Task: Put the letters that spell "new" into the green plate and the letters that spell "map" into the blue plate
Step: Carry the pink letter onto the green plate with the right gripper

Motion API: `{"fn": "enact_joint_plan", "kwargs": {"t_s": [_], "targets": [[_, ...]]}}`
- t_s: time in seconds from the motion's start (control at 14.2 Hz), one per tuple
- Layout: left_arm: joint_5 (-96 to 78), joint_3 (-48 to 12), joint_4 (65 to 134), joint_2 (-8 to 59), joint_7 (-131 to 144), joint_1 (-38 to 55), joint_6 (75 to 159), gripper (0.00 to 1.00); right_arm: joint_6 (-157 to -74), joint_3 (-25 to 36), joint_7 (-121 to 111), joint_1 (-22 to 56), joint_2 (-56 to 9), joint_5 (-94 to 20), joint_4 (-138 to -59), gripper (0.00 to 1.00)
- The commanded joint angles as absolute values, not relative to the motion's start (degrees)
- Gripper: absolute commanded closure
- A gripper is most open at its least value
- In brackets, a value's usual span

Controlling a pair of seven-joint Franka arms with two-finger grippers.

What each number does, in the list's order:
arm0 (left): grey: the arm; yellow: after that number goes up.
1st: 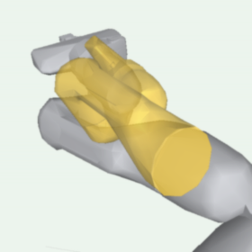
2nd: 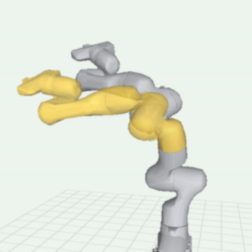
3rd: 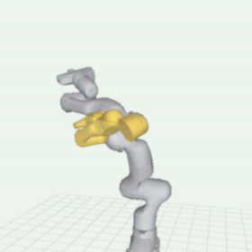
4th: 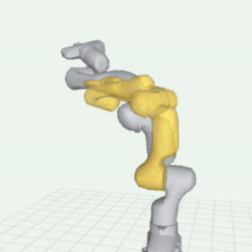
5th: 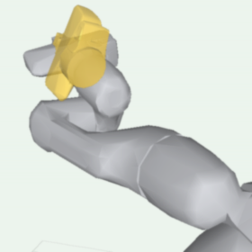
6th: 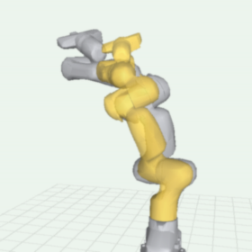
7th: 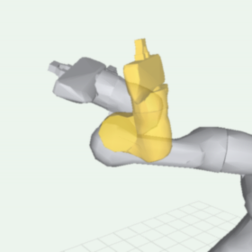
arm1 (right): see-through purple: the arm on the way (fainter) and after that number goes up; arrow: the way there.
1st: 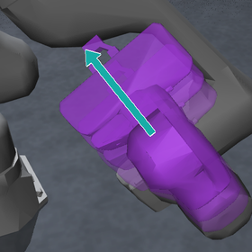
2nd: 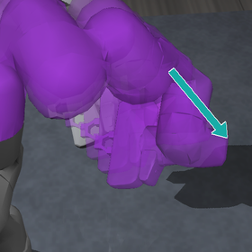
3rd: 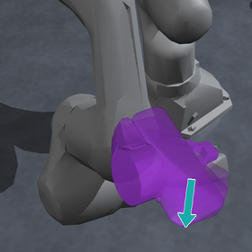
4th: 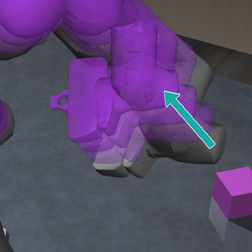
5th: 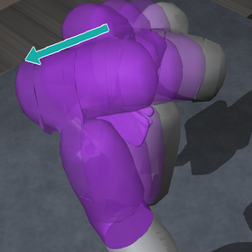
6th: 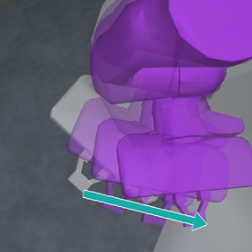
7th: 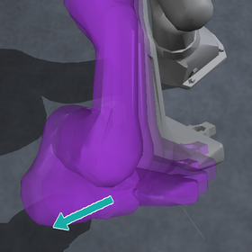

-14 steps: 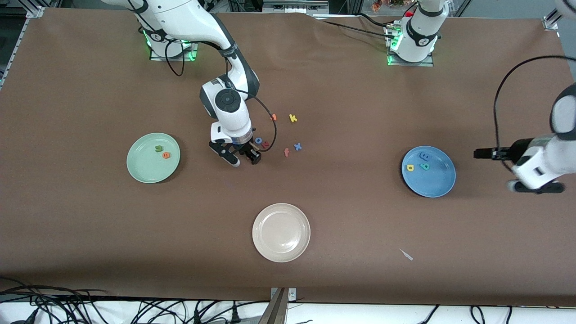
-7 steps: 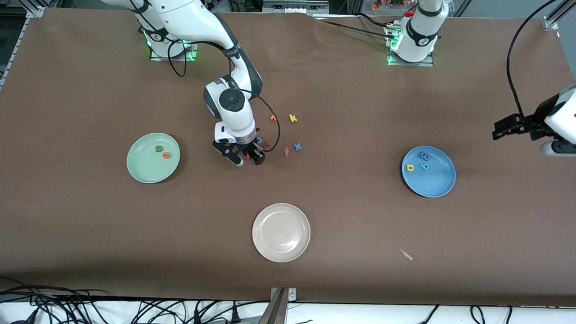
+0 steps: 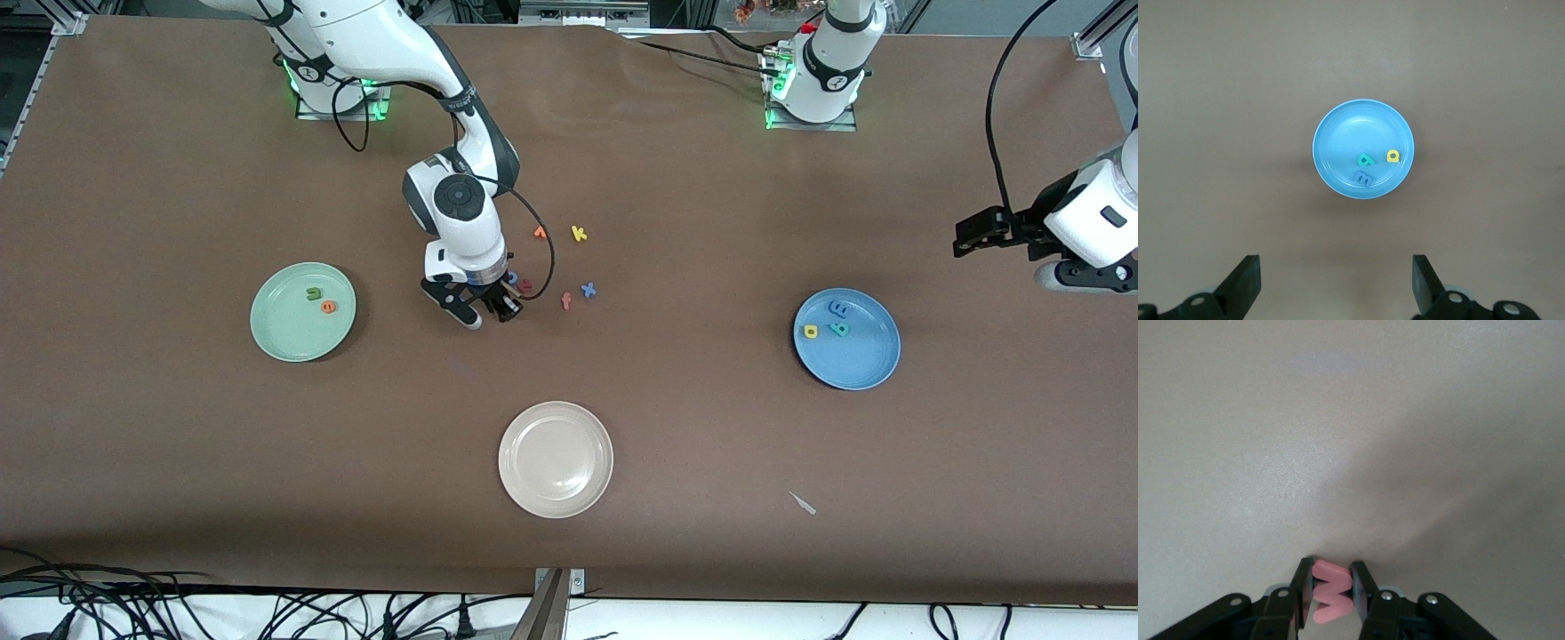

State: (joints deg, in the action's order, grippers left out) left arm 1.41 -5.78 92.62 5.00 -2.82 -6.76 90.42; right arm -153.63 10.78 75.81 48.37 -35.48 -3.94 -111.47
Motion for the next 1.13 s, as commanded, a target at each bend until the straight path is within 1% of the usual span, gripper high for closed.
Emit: {"fn": "enact_joint_plan", "kwargs": {"t_s": [0.0, 0.14, 0.35, 0.49, 0.63, 0.78, 0.92, 1.06], "targets": [[-0.61, -4.92, 93.16, 3.69, -3.96, -6.24, 89.47, 0.00, -153.11, 11.34, 75.06, 49.04, -37.01, -4.13, -110.13, 1.00], [-0.62, -4.92, 92.73, 3.43, -3.96, -6.33, 89.39, 0.00, -147.95, 12.47, 69.56, 48.87, -34.99, -4.04, -109.95, 1.00], [-0.62, -5.01, 92.81, 3.95, -3.96, -6.07, 89.38, 0.00, -136.01, 17.56, 52.18, 48.78, -30.25, -4.30, -109.16, 1.00], [-1.49, -5.01, 92.81, 3.87, -3.95, -6.06, 89.38, 0.00, -130.45, 21.43, 40.75, 48.78, -27.87, -4.57, -108.81, 1.00], [-2.90, -4.92, 92.72, 3.87, -3.96, -6.33, 89.38, 0.00, -127.11, 25.03, 31.60, 48.78, -26.20, -4.48, -108.90, 1.00], [-2.99, -4.83, 92.72, 3.78, -3.96, -6.33, 89.38, 0.00, -123.07, 30.38, 19.58, 48.78, -24.44, -4.48, -109.16, 1.00], [-2.90, -4.83, 92.64, 3.78, -3.96, -6.33, 89.47, 0.00, -121.21, 35.31, 9.10, 48.78, -22.07, -4.57, -110.82, 1.00], [-2.90, -4.83, 92.64, 3.87, -3.87, -6.33, 89.56, 0.00, -121.55, 39.27, 1.36, 48.78, -18.30, -4.57, -114.68, 1.00]]}}
